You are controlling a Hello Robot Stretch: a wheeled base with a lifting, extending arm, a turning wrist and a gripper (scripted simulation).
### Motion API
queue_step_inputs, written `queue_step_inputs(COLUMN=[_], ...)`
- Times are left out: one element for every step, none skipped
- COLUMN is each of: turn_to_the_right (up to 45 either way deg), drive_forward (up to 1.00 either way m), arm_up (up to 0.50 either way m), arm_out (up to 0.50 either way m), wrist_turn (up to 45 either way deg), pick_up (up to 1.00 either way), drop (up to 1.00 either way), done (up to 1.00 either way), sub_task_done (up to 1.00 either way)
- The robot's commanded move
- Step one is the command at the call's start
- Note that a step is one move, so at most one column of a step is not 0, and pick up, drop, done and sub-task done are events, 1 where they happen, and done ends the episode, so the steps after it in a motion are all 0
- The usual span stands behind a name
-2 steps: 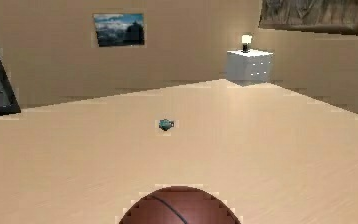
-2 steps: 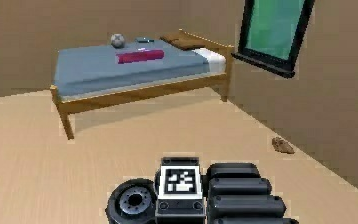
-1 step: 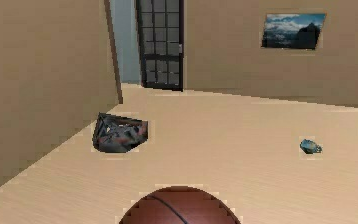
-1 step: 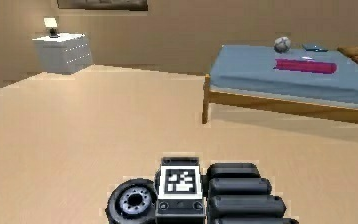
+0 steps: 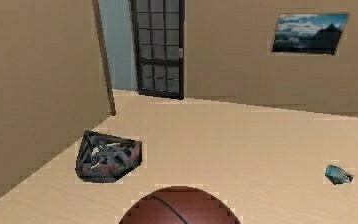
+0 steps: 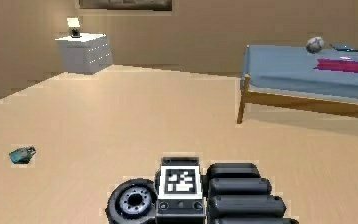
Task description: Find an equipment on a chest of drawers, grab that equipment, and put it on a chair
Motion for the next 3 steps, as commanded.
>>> queue_step_inputs(turn_to_the_right=[3.0,3.0,-3.0], drive_forward=[0.00,0.00,0.00], arm_up=[0.00,0.00,0.00], arm_out=[0.00,0.00,0.00], wrist_turn=[0.0,0.0,0.0], pick_up=[0.00,0.00,0.00], drop=[0.00,0.00,0.00], done=[0.00,0.00,0.00], sub_task_done=[0.00,0.00,0.00])
